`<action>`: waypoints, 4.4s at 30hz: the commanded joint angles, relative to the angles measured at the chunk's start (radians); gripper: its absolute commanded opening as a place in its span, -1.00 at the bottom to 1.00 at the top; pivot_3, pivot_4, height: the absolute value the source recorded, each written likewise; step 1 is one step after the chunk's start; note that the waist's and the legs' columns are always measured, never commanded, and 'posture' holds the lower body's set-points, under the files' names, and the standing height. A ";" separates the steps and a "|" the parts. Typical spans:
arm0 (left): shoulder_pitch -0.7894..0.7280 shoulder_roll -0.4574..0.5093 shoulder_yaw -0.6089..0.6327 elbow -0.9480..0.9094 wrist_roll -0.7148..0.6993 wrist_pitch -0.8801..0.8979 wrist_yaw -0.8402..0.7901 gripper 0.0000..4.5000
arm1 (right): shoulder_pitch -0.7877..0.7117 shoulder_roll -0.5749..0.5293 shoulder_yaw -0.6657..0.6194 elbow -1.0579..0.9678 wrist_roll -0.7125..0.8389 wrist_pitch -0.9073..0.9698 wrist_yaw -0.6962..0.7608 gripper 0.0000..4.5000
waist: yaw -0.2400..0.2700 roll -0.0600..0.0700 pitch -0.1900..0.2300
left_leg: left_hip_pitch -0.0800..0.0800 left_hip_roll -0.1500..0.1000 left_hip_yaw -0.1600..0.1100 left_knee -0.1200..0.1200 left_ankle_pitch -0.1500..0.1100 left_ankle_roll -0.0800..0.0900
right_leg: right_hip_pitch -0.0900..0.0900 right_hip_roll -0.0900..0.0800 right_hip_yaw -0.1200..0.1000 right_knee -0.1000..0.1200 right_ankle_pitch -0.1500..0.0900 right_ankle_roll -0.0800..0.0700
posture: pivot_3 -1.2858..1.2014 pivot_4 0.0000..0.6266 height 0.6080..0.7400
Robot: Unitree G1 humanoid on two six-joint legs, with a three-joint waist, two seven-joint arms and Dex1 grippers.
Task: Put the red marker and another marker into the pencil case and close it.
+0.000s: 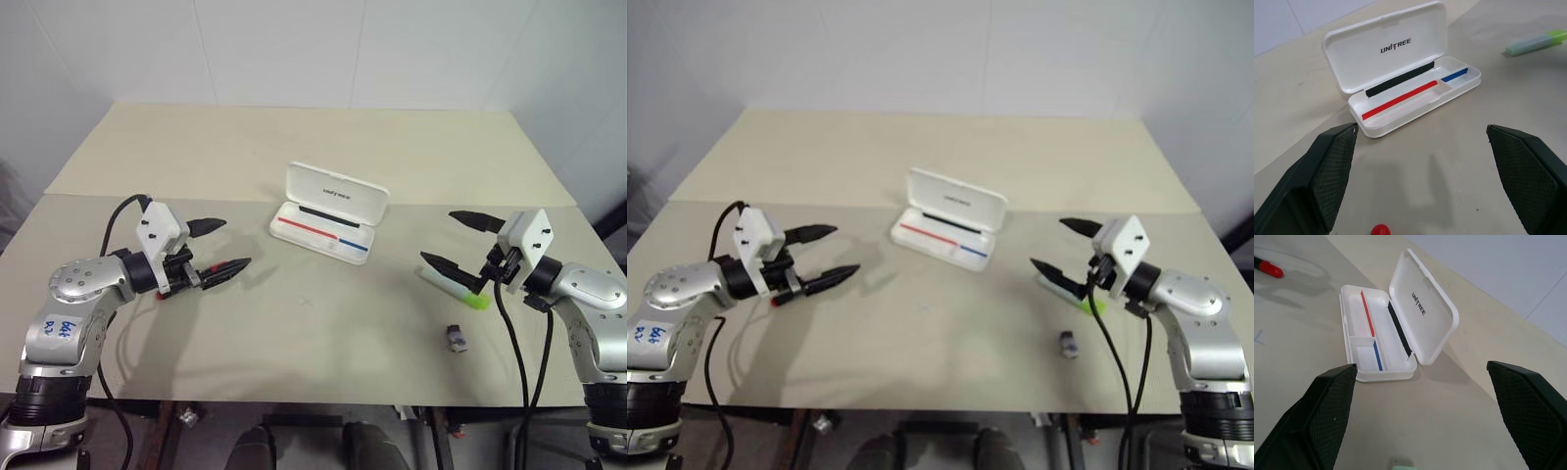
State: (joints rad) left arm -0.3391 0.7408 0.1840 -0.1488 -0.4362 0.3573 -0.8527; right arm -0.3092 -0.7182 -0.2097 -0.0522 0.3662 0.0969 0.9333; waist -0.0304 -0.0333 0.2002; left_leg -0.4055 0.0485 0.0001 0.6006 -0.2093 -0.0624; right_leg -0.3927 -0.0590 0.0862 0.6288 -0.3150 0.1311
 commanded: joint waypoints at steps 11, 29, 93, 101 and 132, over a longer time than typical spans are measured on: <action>-0.057 0.041 0.011 0.034 -0.003 -0.045 -0.100 0.99 | -0.169 -0.022 0.058 0.035 0.019 0.045 0.067 1.00 | -0.002 0.000 0.000 | 0.000 0.000 0.001 0.003 -0.001 0.001 | 0.000 0.000 0.001 0.000 0.001 0.001 | 0.03 -0.52 1.00; -0.158 0.102 0.042 0.129 -0.074 0.023 -0.208 0.99 | -0.336 -0.069 0.331 0.010 -0.073 0.300 0.186 1.00 | -0.002 0.000 0.000 | -0.002 0.000 0.005 0.005 -0.003 0.004 | -0.002 -0.001 0.002 -0.001 0.001 0.001 | 0.03 -0.52 1.00; -0.011 0.131 0.139 -0.027 -0.091 0.050 -0.138 1.00 | -0.784 0.239 0.567 0.741 -0.506 -0.078 0.382 -0.99 | -0.049 -0.002 0.001 | -0.002 0.001 0.006 0.010 -0.005 0.004 | -0.003 -0.001 0.003 0.006 0.002 0.001 | 0.03 -0.52 1.00; -0.011 0.113 0.118 -0.013 -0.088 0.046 -0.143 1.00 | -0.569 0.079 0.534 0.187 -0.422 0.199 0.475 -0.99 | -0.053 -0.002 0.001 | -0.003 0.002 0.007 0.010 -0.008 0.003 | -0.004 0.000 0.003 0.005 0.000 0.001 | 0.03 -0.52 1.00; -0.020 0.089 0.089 -0.027 -0.098 0.077 -0.137 1.00 | -0.296 -0.058 0.560 0.079 -0.416 0.046 0.399 -0.87 | -0.052 -0.007 0.001 | 0.000 0.002 0.007 0.012 -0.009 0.005 | 0.000 -0.001 0.003 0.003 0.000 0.000 | 0.03 -0.52 1.00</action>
State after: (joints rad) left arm -0.3453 0.8304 0.2566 -0.1438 -0.5099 0.4360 -0.9958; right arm -0.5911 -0.7807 0.3482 0.0087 -0.0345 0.1571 1.3513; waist -0.0822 -0.0399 0.2010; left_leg -0.4051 0.0503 0.0075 0.6126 -0.2183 -0.0578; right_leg -0.3930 -0.0597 0.0897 0.6315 -0.3149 0.1313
